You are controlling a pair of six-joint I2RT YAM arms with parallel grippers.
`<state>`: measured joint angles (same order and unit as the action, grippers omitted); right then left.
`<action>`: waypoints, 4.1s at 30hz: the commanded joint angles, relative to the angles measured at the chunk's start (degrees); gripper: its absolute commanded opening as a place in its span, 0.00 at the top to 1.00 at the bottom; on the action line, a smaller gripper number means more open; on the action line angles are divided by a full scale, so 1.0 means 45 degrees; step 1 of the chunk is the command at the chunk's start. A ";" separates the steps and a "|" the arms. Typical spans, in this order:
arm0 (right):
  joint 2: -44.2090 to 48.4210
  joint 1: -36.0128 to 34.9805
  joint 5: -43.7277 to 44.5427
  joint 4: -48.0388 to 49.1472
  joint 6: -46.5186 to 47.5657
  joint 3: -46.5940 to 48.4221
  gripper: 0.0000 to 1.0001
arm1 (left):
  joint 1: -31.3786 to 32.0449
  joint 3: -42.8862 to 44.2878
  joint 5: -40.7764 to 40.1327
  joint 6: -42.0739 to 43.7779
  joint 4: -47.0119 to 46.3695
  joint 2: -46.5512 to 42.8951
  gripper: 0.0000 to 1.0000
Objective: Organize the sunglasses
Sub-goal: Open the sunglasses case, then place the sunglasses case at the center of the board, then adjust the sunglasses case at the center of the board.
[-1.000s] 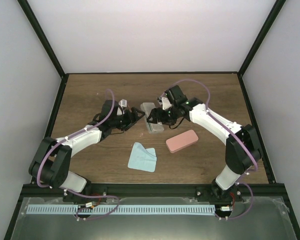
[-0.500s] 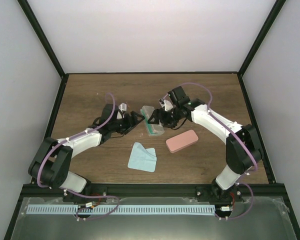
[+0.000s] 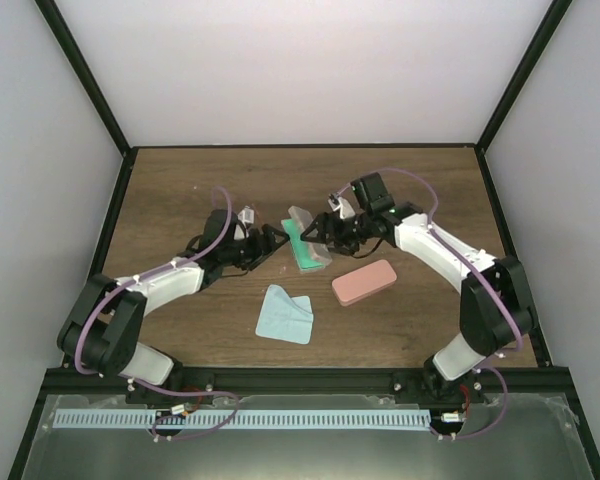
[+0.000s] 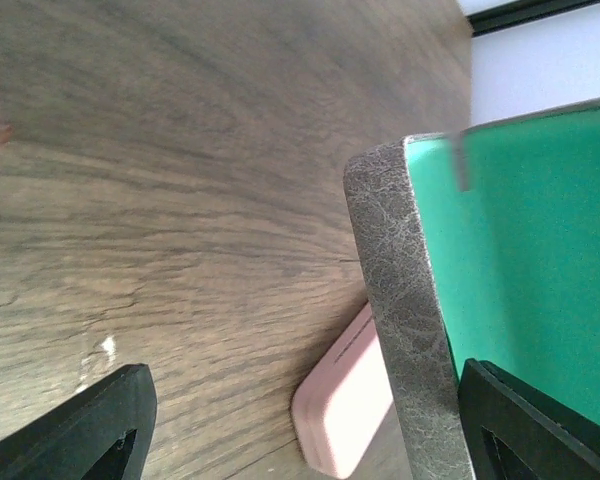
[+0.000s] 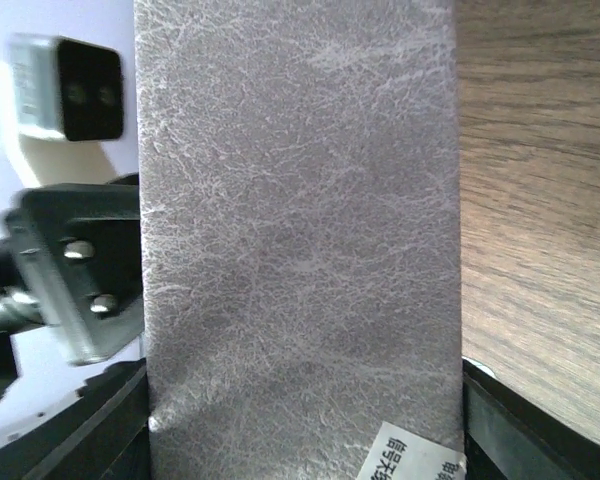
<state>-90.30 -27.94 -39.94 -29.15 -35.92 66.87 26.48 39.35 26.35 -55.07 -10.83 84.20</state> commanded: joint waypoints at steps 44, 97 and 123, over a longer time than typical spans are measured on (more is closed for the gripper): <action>-0.4311 0.0214 -0.0880 0.0798 0.4974 0.0677 0.11 | 0.0125 0.0471 -0.0567 0.0782 0.2700 0.0895 0.14; 0.2435 -0.0685 0.3751 -0.0590 0.2135 -0.0994 0.78 | 0.1718 0.2808 -0.1179 -0.3416 0.3311 0.4918 0.96; 0.2831 -0.0683 0.3803 -0.0928 0.2272 -0.1332 0.77 | 0.2173 0.2128 -0.4258 -1.0327 0.4750 0.2172 0.91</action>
<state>-79.77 -30.61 -23.33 -31.90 -26.41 61.63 35.44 49.15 8.03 -94.00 12.69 93.95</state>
